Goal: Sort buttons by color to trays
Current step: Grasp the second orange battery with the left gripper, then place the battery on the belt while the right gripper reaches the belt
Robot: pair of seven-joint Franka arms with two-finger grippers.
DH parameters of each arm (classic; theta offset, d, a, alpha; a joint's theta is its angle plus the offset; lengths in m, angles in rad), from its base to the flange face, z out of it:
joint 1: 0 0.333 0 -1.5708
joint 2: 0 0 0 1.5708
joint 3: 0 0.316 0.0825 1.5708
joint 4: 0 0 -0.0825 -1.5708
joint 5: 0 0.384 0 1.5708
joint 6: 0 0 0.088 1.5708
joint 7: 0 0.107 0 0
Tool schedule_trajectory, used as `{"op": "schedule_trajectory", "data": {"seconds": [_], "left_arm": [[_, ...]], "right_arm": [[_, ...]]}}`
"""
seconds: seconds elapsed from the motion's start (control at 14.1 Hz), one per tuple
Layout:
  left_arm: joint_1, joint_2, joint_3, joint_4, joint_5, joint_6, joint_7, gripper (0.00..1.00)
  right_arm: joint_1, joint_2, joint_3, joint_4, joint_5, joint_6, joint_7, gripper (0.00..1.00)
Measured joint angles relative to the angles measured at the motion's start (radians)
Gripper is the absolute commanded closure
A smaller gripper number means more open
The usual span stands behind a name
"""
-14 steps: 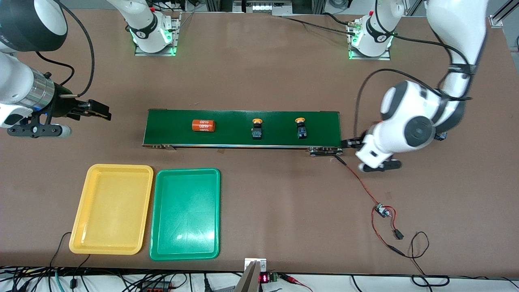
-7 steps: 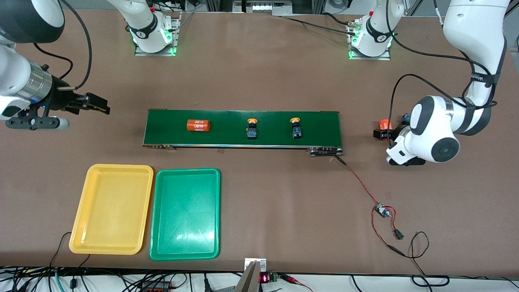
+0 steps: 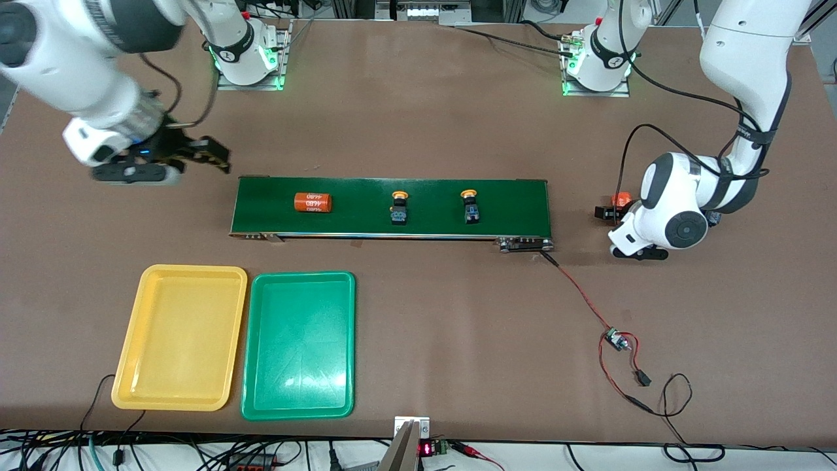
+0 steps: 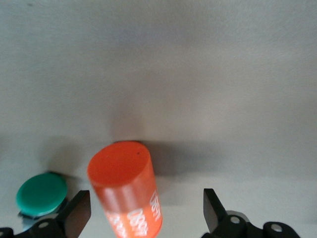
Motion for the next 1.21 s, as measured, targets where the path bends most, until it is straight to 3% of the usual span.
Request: {"op": "schedule_trajectory", "data": {"seconds": [0.07, 0.21, 0.43, 0.64, 0.92, 1.21], "left_arm": [[0.0, 0.004, 0.005, -0.006, 0.0, 0.019, 0.019, 0.46], [0.001, 0.007, 0.017, -0.009, 0.0, 0.036, 0.051, 0.82], [0.002, 0.003, 0.019, -0.002, 0.0, 0.033, 0.062, 0.83], [0.001, -0.01, -0.013, 0.062, -0.004, -0.024, 0.062, 0.79], [-0.006, -0.027, -0.146, 0.176, -0.005, -0.053, 0.08, 0.81], [-0.024, -0.028, -0.306, 0.238, -0.005, -0.067, 0.296, 0.84]], "right_arm": [[-0.005, -0.002, 0.047, -0.023, 0.0, 0.039, 0.049, 0.0], [-0.01, -0.001, 0.119, -0.075, 0.0, 0.13, 0.139, 0.0], [-0.013, 0.006, 0.194, -0.149, 0.0, 0.258, 0.238, 0.0], [-0.011, 0.031, 0.22, -0.169, 0.0, 0.3, 0.285, 0.0], [0.019, 0.095, 0.224, -0.169, -0.027, 0.362, 0.354, 0.0], [0.052, 0.174, 0.23, -0.169, -0.132, 0.401, 0.383, 0.0]]}}
